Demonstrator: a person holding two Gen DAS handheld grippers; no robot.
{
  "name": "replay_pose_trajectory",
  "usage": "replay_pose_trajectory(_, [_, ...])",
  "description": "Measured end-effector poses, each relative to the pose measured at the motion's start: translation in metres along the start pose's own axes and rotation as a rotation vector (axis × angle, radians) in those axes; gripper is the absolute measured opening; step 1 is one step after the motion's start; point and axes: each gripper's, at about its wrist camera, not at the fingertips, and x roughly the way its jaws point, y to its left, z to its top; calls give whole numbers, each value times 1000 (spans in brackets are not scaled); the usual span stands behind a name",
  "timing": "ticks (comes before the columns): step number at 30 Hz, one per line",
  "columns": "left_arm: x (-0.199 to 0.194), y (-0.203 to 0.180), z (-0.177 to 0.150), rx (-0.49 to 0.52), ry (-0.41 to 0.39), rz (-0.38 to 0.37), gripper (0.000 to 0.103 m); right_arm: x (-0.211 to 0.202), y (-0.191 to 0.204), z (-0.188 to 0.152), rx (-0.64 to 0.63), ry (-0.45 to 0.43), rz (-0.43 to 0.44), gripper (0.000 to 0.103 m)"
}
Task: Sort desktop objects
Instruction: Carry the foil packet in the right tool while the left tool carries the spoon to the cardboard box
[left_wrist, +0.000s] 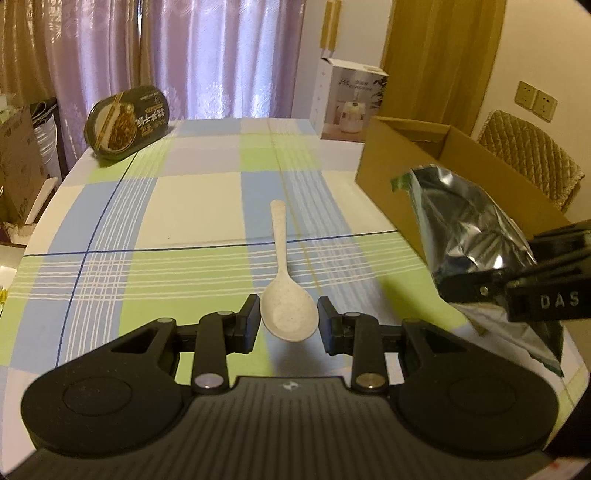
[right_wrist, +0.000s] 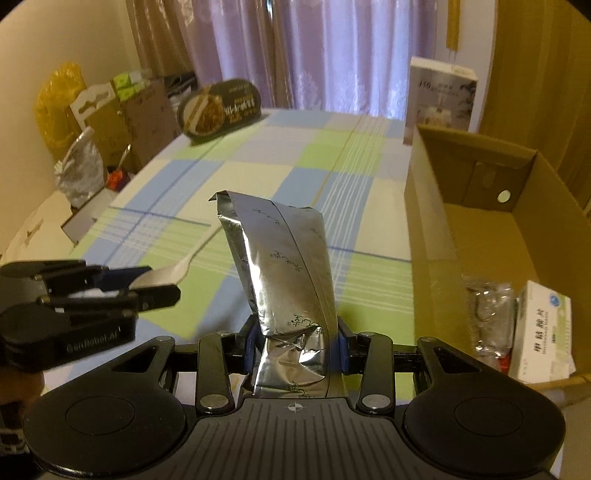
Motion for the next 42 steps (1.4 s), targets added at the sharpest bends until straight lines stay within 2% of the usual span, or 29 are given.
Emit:
replay_pose_trajectory(9, [-26,-39,14,31,-42,-22,28,-49,-19,13,25,-97,-22,37])
replay_pose_trajectory(17, [-38,-81,38,85,-82,-65,28,-90,-60,29,81,-176,-58,37])
replay_pose_trajectory(22, [-39,-110,55,92,-103,-113,28,-108,-96,35,109,-193,-110,37])
replay_pose_trajectory(32, [-17,-169,92,116,-105,-213,28,-111,-161,33,167,-173,-177,37])
replay_pose_trajectory(42, [17,-199,110,120,-77,-241,28,-99,-197,33,204,-154,-165,37])
